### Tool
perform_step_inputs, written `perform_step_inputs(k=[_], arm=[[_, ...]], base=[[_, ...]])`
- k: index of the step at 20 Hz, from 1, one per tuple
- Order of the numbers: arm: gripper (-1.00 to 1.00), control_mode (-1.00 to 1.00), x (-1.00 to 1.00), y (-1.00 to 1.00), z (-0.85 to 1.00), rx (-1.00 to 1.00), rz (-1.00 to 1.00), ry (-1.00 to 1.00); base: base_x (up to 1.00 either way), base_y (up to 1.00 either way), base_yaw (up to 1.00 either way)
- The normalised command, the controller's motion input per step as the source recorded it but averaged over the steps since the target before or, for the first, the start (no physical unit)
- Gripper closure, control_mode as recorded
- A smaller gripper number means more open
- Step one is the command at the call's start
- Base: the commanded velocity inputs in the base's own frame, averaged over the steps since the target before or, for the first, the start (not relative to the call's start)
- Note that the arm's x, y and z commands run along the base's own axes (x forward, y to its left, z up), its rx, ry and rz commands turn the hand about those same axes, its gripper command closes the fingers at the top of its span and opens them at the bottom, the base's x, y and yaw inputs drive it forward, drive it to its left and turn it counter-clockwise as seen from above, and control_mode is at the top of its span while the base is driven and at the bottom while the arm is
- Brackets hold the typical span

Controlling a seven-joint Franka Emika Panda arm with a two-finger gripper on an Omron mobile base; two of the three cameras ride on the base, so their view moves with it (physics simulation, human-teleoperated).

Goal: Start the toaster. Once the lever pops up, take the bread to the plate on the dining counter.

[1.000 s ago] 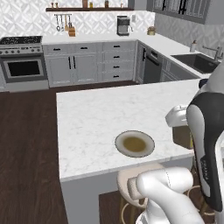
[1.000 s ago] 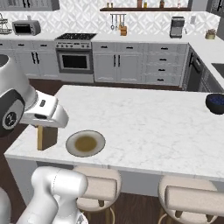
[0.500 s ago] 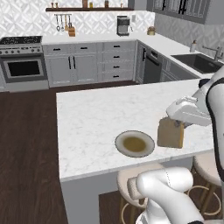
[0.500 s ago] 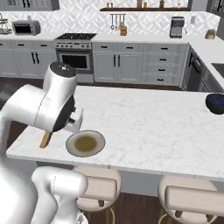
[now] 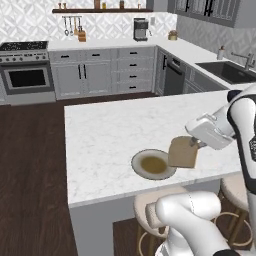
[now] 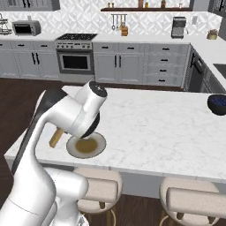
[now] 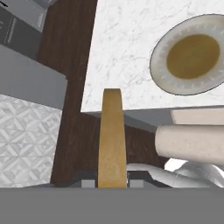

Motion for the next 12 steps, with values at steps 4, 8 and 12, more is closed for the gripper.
perform_step_inputs(k=[4,8,12], arm=[[1.00,-1.00,0.65,0.00,-0.54,0.05,-0.07,0.00],[1.00,-1.00,0.57,0.00,-0.59,0.03,-0.07,0.00],[1.00,-1.00,0.33,0.00,-0.60,0.00,-0.10,-0.02]], base=[[0.00,0.00,0.00],[0.00,0.00,0.00],[0.00,0.00,0.00]])
